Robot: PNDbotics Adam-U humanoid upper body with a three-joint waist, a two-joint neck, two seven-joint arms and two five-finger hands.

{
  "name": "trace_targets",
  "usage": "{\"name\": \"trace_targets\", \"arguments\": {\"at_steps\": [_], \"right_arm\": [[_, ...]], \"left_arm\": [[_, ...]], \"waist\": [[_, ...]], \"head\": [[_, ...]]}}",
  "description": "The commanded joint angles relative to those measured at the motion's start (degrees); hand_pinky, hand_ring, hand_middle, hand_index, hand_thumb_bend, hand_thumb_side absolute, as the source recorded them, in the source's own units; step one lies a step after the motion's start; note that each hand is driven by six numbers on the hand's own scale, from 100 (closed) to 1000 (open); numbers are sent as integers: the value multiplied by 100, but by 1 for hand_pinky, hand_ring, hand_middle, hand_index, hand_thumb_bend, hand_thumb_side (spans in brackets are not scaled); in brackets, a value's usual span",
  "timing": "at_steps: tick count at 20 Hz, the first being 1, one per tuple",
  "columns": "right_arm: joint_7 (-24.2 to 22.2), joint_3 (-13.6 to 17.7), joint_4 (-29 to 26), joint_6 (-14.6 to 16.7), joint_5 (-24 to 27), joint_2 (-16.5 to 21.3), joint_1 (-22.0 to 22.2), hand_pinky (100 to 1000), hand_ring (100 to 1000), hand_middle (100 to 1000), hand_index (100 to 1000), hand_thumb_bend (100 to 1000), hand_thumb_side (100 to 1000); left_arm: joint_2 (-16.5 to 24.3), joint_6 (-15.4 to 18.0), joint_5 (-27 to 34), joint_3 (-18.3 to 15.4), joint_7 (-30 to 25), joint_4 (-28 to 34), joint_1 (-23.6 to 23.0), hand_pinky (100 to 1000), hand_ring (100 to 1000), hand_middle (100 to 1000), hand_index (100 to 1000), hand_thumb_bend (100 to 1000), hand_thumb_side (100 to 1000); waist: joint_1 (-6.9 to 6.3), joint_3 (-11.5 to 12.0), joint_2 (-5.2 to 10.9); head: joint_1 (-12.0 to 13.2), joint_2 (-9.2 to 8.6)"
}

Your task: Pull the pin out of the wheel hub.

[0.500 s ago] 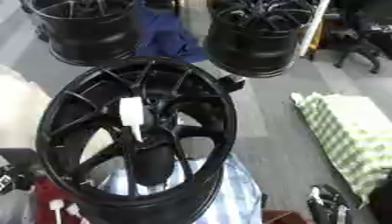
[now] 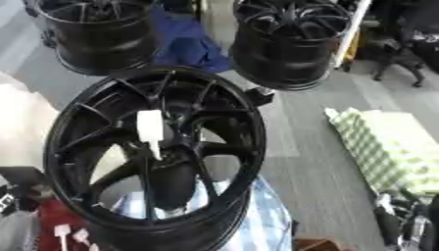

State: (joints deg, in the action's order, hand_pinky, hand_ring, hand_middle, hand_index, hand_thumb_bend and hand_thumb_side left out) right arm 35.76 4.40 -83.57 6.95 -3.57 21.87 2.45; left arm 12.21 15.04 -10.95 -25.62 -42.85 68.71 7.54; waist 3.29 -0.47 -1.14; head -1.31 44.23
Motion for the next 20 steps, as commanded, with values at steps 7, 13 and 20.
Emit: {"name": "trace_targets", "arguments": {"at_steps": [7, 13, 20], "right_arm": [[-740, -638, -1469, -496, -879, 1554, -1142, 633, 660, 684, 906, 100, 427], [-1281, -1514, -2112, -699, -1239, 2434, -2017, 672, 703, 740, 929, 100, 435], [-1935, -2577, -2691, -756, -674, 3443, -3008, 713, 746, 781, 935, 100, 495]], "left_arm": [[185, -43, 6, 46, -65, 140, 36, 695, 657, 663, 829, 100, 718], [152, -45, 25, 120, -178, 153, 76, 697, 659, 665, 831, 100, 728], [81, -34, 62, 214, -342, 176, 141, 699, 662, 668, 832, 100, 737]], "waist": [[38, 125, 117], [36, 308, 121], [0, 507, 85]], "head": [[-137, -11], [-336, -11], [-565, -11]]}}
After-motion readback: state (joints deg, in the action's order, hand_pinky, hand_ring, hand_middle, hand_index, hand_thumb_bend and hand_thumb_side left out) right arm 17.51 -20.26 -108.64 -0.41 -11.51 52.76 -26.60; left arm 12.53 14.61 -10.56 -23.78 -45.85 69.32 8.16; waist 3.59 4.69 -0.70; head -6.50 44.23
